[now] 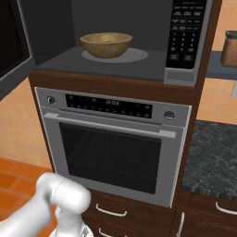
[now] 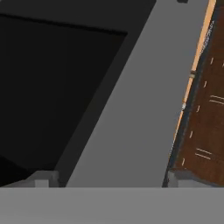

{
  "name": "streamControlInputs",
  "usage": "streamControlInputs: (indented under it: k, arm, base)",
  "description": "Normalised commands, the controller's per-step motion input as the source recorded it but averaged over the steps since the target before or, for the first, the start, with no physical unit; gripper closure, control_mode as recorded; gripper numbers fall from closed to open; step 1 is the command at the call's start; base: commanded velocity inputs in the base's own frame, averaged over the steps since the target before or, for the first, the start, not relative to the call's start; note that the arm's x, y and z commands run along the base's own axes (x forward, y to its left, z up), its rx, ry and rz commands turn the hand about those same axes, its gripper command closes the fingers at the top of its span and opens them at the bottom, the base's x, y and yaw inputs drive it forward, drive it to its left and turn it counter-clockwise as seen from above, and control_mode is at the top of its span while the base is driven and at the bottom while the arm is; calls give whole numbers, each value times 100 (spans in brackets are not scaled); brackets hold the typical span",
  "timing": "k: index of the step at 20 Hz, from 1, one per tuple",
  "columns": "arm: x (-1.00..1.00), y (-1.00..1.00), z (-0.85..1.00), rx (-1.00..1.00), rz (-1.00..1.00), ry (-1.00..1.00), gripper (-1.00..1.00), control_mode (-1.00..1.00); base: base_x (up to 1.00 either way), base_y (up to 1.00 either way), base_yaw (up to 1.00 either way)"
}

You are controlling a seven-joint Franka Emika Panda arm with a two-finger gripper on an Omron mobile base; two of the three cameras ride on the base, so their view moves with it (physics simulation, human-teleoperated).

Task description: Pick the mushroom from the sink and place it in the bowl. Then pick the bowl and place it in the microwave. Then close the microwave door and press the start button.

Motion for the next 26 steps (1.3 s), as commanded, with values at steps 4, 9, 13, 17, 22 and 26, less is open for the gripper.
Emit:
streamControlInputs:
  k: [4,9,13,17,22,26]
  arm:
    - [-4,-96,7,11,25,0,-100,-100]
    - [20,-64,10,10,45,0,-100,-100]
    - [47,-31,14,14,57,0,-100,-100]
    - [57,-20,27,13,48,6,-100,-100]
    - [75,-27,10,16,36,15,-100,-100]
    - [89,-37,0,17,28,12,-100,-100]
  base:
    - [0,0,0]
    - [0,0,0]
    - [0,0,0]
    - [0,0,0]
    - [0,0,0]
    - [0,0,0]
